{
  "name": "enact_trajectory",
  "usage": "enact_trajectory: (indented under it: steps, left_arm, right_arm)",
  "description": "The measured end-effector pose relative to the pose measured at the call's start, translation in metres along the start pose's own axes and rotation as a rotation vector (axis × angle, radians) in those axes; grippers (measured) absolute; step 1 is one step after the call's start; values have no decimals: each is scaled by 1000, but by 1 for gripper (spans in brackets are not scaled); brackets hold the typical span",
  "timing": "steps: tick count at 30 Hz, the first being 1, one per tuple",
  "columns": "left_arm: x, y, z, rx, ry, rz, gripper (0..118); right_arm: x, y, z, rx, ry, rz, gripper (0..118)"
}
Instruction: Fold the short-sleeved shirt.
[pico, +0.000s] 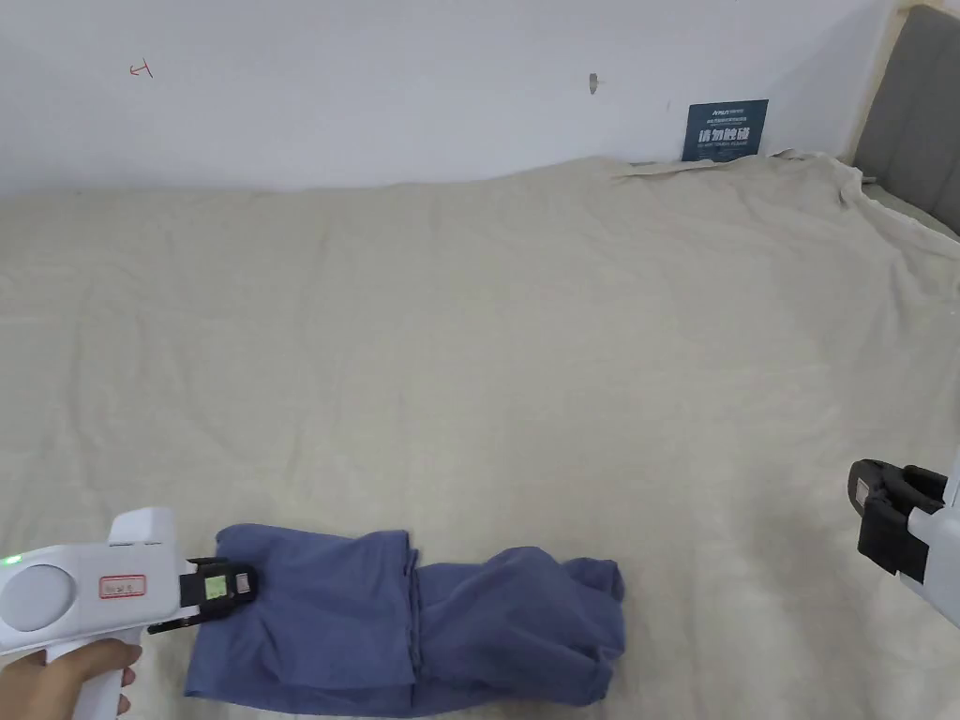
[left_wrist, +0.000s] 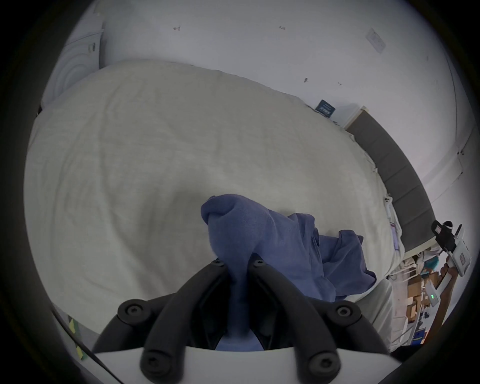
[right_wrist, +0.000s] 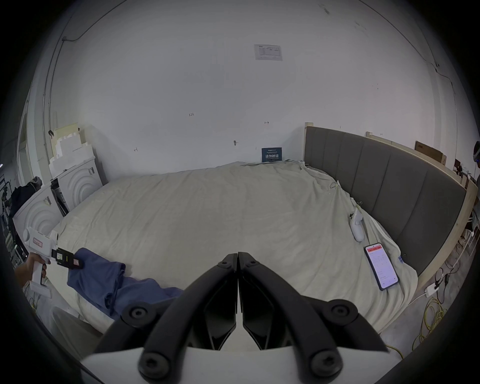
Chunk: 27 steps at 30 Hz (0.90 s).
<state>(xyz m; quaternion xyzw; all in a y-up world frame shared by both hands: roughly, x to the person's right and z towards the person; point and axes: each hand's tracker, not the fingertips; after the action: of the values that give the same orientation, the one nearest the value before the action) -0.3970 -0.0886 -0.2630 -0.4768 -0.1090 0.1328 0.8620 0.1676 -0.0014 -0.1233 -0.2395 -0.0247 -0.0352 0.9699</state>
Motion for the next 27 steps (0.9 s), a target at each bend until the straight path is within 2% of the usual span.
enact_trajectory:
  steps: [6,11,13,21,27]
  left_arm:
    - [1,4,18,-20,67,11,8]
    - [49,11,16,-59,120,-56,9]
    - [77,19,15,-78,111,-127,9]
    - [172,28,-19,-157,-64,-310,9]
    - [232,13,-65,-242,-136,-363,9]
  right_arm:
    - [-3,-1,-1,-2,14,2,0]
    - [-2,-1,-1,-2,19,2,0]
    - [0,-1,1,1,18,0,0]
    - [9,-4,5,12,9,-20,0]
    - [18,-9,10,12,-2,-36,0]
